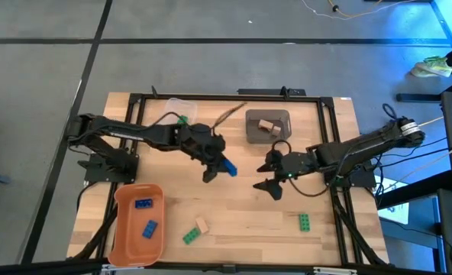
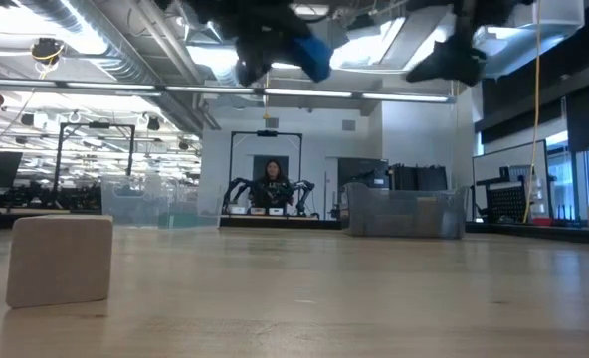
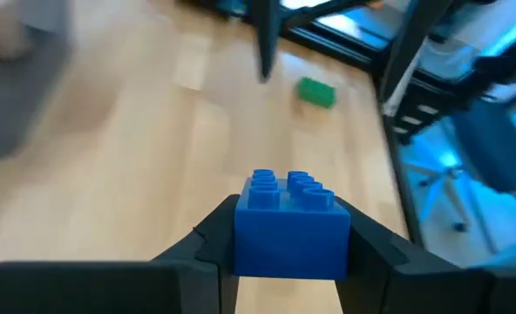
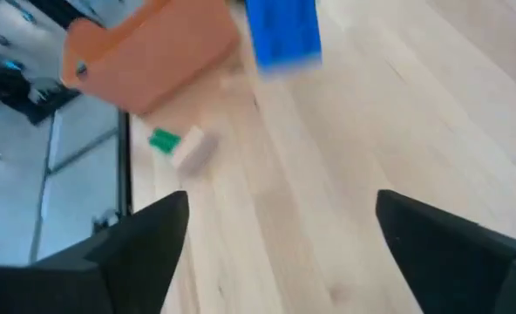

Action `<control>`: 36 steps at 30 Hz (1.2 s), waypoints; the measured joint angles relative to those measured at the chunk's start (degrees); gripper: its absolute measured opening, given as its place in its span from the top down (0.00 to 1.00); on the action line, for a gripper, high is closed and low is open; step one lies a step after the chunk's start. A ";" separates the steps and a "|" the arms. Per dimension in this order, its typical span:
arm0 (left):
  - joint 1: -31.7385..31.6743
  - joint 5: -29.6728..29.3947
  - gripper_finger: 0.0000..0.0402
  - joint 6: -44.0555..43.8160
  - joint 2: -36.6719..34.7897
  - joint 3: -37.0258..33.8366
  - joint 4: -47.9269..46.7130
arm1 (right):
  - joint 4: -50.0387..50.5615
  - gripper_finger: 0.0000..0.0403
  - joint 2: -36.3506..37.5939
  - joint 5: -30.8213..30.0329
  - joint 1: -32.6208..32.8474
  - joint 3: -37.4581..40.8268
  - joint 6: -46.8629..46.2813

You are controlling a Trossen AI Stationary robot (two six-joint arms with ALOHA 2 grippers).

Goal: Sort & place blocks by color
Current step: Put the blue game piece into the orange bin

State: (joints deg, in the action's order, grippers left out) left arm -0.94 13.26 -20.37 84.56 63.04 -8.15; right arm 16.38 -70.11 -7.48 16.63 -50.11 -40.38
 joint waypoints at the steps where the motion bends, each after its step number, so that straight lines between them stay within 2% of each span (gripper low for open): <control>1: -0.41 -1.05 0.69 0.46 -1.39 0.02 -2.19 | 2.00 0.08 0.89 -0.20 -0.19 0.00 -0.24; 7: -0.75 -8.64 0.69 3.21 -12.45 -0.85 -8.02 | 9.59 0.06 4.88 -4.99 -0.44 -0.02 -1.77; 11: 0.92 -14.94 0.69 3.05 -20.45 -5.14 -4.77 | 10.94 0.06 5.31 -4.92 -0.38 -0.02 -2.64; 17: 5.85 -22.22 0.69 0.72 -31.47 -19.07 16.64 | 8.73 0.06 4.46 -6.71 -0.40 0.08 -2.07; 20: 8.23 -26.43 0.69 -1.26 -34.91 -26.72 27.80 | 0.69 0.06 4.22 -8.80 -0.56 1.42 -0.87; 23: 9.34 -29.15 0.69 -1.74 -37.78 -31.48 33.31 | -8.23 0.06 3.50 -8.77 -2.07 3.04 0.88; 31: 9.58 -30.20 0.69 -1.15 -40.57 -32.96 33.50 | -27.00 0.07 3.86 -5.81 -6.62 4.85 7.60; 36: 9.56 -30.07 0.69 -1.08 -40.55 -32.94 33.52 | -32.82 0.07 3.89 -5.67 -7.11 4.85 9.64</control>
State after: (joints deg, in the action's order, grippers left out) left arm 8.62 -16.81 -21.45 44.01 30.11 25.36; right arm -16.44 -66.22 -13.15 9.52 -45.25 -30.74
